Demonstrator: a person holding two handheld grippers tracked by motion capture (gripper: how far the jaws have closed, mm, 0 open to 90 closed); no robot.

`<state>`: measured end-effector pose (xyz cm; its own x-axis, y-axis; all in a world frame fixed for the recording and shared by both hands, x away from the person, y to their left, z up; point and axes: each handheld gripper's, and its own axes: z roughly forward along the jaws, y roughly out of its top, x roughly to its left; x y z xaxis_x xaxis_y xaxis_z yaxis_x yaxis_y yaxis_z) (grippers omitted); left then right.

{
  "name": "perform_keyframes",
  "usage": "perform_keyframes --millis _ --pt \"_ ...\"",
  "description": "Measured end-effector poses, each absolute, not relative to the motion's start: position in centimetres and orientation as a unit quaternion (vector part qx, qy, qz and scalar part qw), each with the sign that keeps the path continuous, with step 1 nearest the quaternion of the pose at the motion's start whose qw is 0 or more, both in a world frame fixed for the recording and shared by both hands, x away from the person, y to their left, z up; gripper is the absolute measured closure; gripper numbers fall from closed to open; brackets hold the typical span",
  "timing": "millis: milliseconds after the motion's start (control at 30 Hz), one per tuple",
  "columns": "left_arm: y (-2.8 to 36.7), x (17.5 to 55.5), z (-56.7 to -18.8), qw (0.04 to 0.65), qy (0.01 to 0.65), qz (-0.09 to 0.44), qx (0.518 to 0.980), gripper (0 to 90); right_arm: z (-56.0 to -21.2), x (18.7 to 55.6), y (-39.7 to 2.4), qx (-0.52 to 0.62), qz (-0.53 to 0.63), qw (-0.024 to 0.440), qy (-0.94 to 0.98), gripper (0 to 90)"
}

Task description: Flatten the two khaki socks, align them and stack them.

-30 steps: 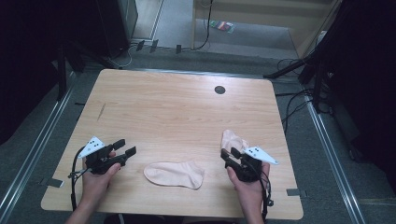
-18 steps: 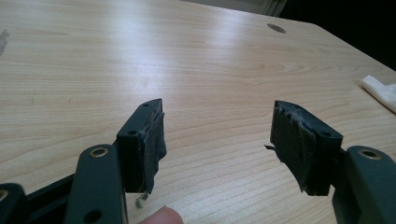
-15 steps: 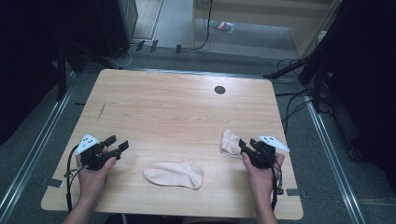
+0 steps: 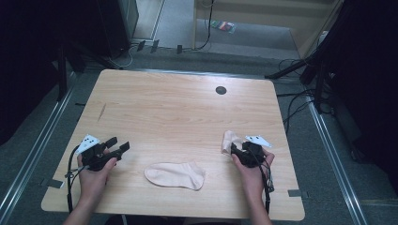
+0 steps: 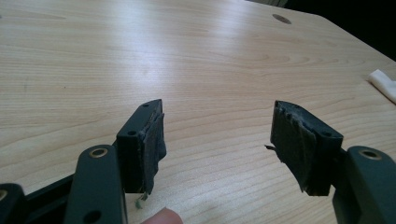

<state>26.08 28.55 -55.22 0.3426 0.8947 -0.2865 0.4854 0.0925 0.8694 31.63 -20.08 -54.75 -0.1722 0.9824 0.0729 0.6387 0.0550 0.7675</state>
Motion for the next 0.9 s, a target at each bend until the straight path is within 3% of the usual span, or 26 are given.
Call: perform_keyframes --millis 100,133,167,200,233,333,667,900 --pt "28.6 26.1 -55.2 0.506 0.54 0.2 0.641 36.4 -55.0 31.4 -19.7 0.588 0.338 0.267 0.685 46.3" --pt "28.6 26.1 -55.2 0.506 0.542 0.198 0.641 36.6 -55.0 31.3 -19.6 0.59 0.337 0.268 0.683 50.9" --pt "28.6 26.1 -55.2 0.506 0.544 0.195 0.64 36.6 -54.9 31.1 -19.6 0.582 0.338 0.269 0.689 64.1" --pt "28.6 26.1 -55.2 0.506 0.544 0.195 0.64 36.5 -54.9 31.1 -19.6 0.582 0.338 0.269 0.689 64.1" --pt "28.7 26.2 -55.3 0.504 0.548 0.193 0.639 36.3 -54.9 31.0 -19.7 0.577 0.345 0.263 0.693 76.4" --pt "28.8 26.2 -55.3 0.506 0.55 0.19 0.637 37.4 -54.9 31.3 -20.1 0.582 0.358 0.244 0.688 83.6" --pt "28.6 26.2 -55.3 0.502 0.548 0.192 0.642 38.4 -51.8 31.2 -18.4 0.561 0.409 0.238 0.679 84.4" --pt "28.5 26.2 -55.2 0.501 0.544 0.191 0.645 38.7 -48.5 31.3 -13.0 0.508 0.458 0.216 0.697 84.4"
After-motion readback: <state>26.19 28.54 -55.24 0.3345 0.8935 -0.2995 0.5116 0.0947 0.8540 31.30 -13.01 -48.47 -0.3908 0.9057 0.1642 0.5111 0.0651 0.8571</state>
